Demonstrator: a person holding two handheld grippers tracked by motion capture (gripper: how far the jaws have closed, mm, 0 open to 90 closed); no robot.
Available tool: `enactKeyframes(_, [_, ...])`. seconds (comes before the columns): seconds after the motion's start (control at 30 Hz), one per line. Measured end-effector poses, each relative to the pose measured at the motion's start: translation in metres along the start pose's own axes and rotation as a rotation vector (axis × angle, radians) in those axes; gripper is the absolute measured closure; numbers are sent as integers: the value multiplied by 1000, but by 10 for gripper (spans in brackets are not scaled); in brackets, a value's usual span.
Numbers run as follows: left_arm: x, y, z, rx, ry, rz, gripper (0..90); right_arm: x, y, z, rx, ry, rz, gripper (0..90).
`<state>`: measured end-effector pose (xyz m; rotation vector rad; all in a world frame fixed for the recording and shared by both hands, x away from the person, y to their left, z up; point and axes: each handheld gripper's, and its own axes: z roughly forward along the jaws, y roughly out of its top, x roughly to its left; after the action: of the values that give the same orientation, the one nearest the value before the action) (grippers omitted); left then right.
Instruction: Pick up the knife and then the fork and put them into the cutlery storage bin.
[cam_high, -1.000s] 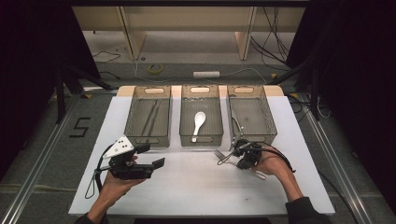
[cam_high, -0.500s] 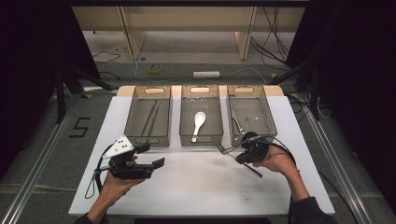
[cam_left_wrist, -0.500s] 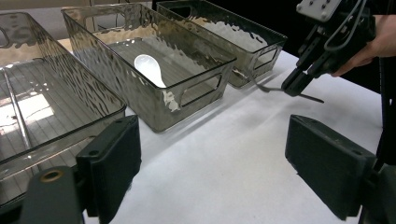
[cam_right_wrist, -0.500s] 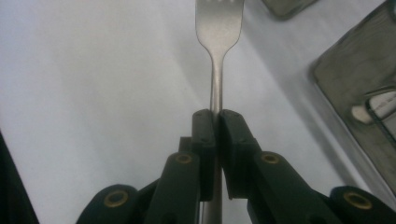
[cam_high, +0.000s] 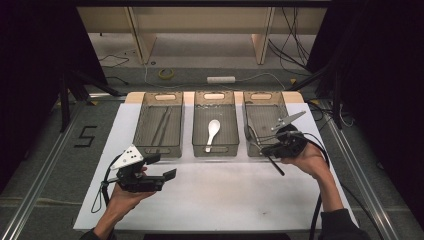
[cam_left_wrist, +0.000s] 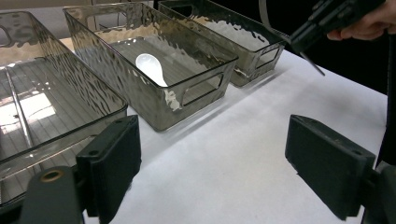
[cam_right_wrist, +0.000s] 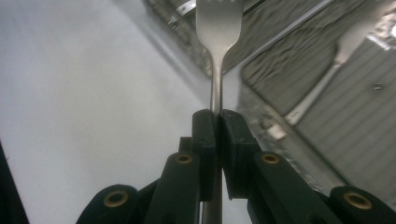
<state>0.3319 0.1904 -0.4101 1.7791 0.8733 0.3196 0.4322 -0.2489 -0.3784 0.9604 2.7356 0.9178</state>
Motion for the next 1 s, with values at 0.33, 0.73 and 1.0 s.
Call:
enactKeyframes(0.33, [1,0,0,3,1,1,181,-30,23,-22,-95,-75,91,853])
enactKeyframes(0.73, [1,0,0,-1,-2,0,181,-51,60,-13,-117,-142,164,853])
enactKeyframes(1.0, [0,0,0,-2,-5,-2,181,-66,71,-2,-138,-201,204,853])
